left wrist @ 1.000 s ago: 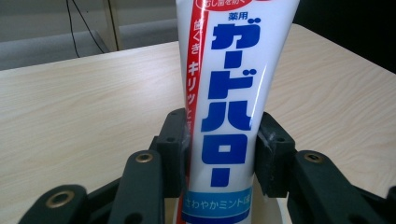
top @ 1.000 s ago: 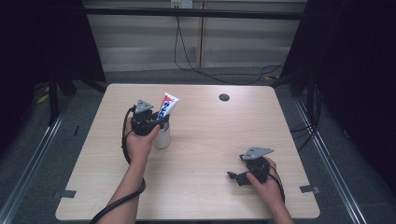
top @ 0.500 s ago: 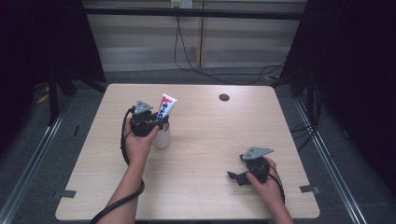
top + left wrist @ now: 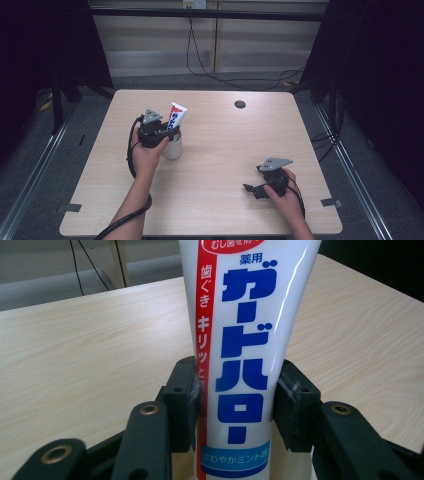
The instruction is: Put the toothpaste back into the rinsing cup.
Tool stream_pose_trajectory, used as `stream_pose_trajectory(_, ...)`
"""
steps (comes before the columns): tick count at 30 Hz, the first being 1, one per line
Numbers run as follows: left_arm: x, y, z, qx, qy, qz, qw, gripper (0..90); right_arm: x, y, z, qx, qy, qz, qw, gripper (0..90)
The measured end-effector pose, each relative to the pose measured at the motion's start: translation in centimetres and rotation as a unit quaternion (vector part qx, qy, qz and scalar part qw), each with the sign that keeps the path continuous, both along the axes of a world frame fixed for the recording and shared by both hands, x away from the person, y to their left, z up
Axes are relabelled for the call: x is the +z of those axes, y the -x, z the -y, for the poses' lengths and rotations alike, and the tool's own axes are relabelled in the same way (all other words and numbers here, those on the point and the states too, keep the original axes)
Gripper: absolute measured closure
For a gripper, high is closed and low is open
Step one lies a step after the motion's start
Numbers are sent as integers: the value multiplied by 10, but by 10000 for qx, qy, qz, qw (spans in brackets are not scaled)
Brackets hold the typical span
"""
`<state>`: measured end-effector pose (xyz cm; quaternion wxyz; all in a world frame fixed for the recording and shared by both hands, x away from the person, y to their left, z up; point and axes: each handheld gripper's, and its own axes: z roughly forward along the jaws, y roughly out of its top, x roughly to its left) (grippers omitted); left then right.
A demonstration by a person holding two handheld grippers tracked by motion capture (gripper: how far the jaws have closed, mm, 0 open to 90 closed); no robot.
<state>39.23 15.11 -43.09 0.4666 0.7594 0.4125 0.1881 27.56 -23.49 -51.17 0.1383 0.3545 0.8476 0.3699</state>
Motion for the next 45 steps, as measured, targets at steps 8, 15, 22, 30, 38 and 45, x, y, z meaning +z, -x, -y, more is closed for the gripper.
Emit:
stream_pose_trajectory(8,-2,-1,-3,-9,-32,-109,9999,552,0,0,0,-1,0,-1,10000,128)
stream_pose_trajectory(15,-5,0,-3,-20,-61,-206,9998,510,0,0,0,-1,0,0,10000,127)
stream_pose_trajectory(22,0,1,-2,-44,-101,-138,9998,449,0,0,0,-3,0,-1,10000,127)
stream_pose_trajectory(30,11,0,-7,-121,54,-143,9998,439,0,0,0,-2,2,6,10000,127)
stream_pose_trajectory(38,11,0,-7,-147,-61,-136,9998,316,0,0,0,-5,0,1,10000,127)
stream_pose_trajectory(45,9,0,-6,-126,-129,-126,9998,241,0,0,0,-1,2,6,10000,127)
